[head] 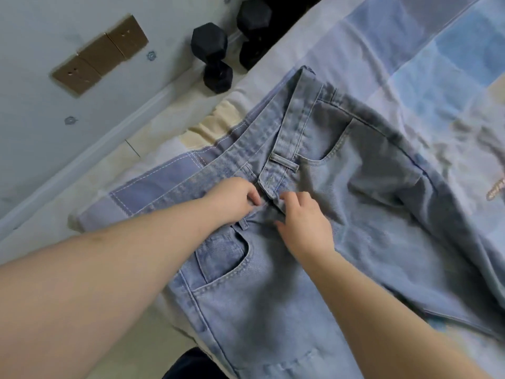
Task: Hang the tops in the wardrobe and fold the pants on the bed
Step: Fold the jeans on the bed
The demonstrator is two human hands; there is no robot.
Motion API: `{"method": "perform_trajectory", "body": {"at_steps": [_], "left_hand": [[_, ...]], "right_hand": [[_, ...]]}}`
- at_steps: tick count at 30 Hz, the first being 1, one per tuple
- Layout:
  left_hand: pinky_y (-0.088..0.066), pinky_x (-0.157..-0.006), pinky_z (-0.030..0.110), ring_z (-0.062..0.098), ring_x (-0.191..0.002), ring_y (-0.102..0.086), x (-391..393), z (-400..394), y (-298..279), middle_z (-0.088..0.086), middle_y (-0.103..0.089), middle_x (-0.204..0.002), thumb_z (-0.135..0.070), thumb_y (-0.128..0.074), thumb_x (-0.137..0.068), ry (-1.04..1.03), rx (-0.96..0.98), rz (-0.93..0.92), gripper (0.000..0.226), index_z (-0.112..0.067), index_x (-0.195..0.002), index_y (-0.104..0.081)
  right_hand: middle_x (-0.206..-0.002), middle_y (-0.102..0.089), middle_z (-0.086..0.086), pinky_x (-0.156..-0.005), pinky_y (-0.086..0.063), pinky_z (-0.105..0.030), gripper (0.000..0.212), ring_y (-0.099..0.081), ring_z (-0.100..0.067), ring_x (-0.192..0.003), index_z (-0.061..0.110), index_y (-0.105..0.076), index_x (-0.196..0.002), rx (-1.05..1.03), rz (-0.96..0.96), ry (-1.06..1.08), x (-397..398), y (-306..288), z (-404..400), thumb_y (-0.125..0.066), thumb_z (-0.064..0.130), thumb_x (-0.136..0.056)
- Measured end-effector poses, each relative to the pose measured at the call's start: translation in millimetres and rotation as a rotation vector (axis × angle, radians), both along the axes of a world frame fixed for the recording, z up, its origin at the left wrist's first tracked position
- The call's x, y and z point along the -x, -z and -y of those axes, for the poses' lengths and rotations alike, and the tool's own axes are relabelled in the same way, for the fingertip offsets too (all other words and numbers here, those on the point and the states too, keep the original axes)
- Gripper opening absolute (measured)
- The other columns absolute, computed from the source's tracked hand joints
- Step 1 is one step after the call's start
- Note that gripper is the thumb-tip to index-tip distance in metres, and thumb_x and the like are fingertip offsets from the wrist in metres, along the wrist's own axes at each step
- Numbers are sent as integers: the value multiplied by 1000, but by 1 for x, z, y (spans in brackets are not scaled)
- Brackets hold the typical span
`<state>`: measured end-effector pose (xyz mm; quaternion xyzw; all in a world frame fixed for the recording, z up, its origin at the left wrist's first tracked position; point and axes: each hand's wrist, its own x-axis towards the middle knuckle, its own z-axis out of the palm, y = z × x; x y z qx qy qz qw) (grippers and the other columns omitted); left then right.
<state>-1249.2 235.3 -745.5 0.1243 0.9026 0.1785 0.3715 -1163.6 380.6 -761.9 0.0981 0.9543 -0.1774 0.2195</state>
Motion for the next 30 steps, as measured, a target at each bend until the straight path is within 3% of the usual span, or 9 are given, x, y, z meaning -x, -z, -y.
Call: {"method": "perform_trajectory", "body": {"at_steps": [2, 5, 8, 11, 18, 24, 26, 30], "left_hand": [[-38, -80, 16, 15, -102, -62, 2, 2, 3, -2, -70, -112, -11, -60, -91, -148, -12, -50, 23, -23, -105, -73], [-41, -84, 20, 16, -105, -61, 0, 8, 1, -3, -68, -118, -9, -56, -93, -230, 13, -135, 27, -24, -109, -71], [-40, -100, 31, 23, -122, -51, -8, 6, -2, 3, -56, -135, -7, -54, -91, -132, 73, -176, 38, -21, -127, -61], [-33, -109, 40, 28, -128, -40, -19, -3, -10, 6, -50, -136, -8, -57, -89, -74, 103, -249, 41, -25, -125, -60], [-30, -107, 30, 26, -125, -44, -86, -51, -41, 11, -57, -125, -3, -61, -85, 72, -70, -230, 35, -16, -118, -64], [-31, -108, 37, 32, -120, -49, -209, -121, -52, 15, -60, -120, 7, -58, -82, 163, -121, -222, 36, -10, -112, -68], [-32, -107, 37, 32, -120, -49, -264, -149, -46, 16, -61, -118, 8, -58, -82, 188, -131, -194, 35, -9, -110, -69], [-36, -99, 28, 23, -115, -54, -381, -219, -27, 9, -61, -117, -5, -61, -87, 296, -137, -14, 29, -16, -113, -67]], "right_hand": [[-115, -46, -9, -72, -44, -37, 29, -47, -30, -108, 14, -48, -117, -20, -8, 76, 1, 6, -1, -50, 11, -88], [-112, -51, -9, -77, -46, -38, 29, -50, -30, -104, 13, -54, -112, 154, -31, 231, 3, 9, 0, -48, 6, -85], [-122, -53, -8, -86, -44, -37, 38, -49, -29, -113, 19, -55, -126, 262, 67, 85, -5, 10, -3, -45, 10, -90], [-136, -48, -6, -95, -40, -36, 46, -44, -27, -124, 21, -48, -136, 339, 86, 53, -29, 5, -14, -44, 13, -91], [-133, -48, -4, -94, -37, -28, 41, -47, -23, -121, 20, -54, -127, 399, 32, 216, -126, -24, -67, -44, 10, -89], [-134, -45, -4, -95, -39, -32, 42, -45, -21, -121, 23, -53, -126, 384, 70, 295, -268, -50, -149, -45, 9, -87], [-132, -46, -3, -88, -38, -29, 42, -46, -20, -118, 23, -53, -126, 359, 92, 326, -338, -55, -182, -46, 9, -87], [-131, -47, 0, -87, -39, -31, 38, -47, -20, -117, 23, -54, -123, 231, 160, 414, -493, -52, -263, -46, 10, -88]]}}
